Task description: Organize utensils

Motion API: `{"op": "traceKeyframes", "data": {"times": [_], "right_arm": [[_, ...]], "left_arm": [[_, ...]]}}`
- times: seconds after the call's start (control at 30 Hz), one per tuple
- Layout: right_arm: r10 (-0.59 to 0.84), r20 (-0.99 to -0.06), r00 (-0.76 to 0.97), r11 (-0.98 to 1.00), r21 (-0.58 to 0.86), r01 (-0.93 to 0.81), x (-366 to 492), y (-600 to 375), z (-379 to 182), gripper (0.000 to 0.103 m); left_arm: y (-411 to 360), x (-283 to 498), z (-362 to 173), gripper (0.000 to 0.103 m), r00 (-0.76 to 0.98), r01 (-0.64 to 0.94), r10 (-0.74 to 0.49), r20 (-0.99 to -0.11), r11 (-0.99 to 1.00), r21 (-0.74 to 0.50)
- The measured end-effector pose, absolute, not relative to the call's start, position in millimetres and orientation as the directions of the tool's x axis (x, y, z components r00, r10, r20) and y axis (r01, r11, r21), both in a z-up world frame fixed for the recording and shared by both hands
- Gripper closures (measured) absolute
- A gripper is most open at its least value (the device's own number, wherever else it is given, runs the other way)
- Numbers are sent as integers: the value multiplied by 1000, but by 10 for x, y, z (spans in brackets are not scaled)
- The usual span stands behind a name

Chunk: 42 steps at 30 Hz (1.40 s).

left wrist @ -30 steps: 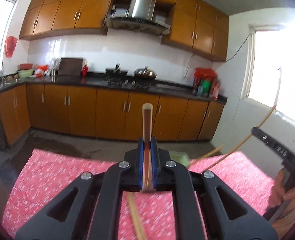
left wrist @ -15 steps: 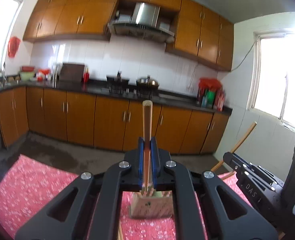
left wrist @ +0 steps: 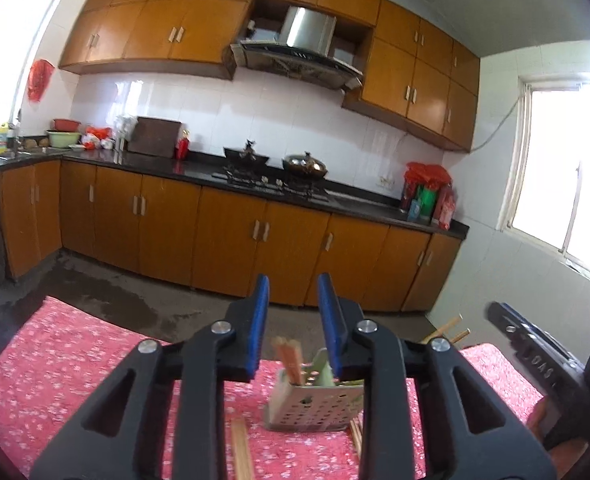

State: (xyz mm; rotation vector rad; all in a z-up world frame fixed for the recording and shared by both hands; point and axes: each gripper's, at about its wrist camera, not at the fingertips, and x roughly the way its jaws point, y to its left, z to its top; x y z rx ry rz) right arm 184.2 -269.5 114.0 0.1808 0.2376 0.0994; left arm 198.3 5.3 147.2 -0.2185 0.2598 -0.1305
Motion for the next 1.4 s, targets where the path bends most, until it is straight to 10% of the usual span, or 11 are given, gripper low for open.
{"op": "traceKeyframes", "data": {"times": [0.2,0.43,1.4], "right_arm": [[18,-408,913,978,198,69,1753,-3190,631,80],[186,-720,669,961,275,28,1900,-3150,-625,84],[68,-786,614,997,70,-20,1854,-2628,-1075,95]], "left_arm": [[513,1592,1175,72,951,-24,-32,-307,984,-175],[731,1680,144,72,808,-86,5,-589,990,-109],[23,1556,-910,79,584,121,-196,-787,981,-155]]}}
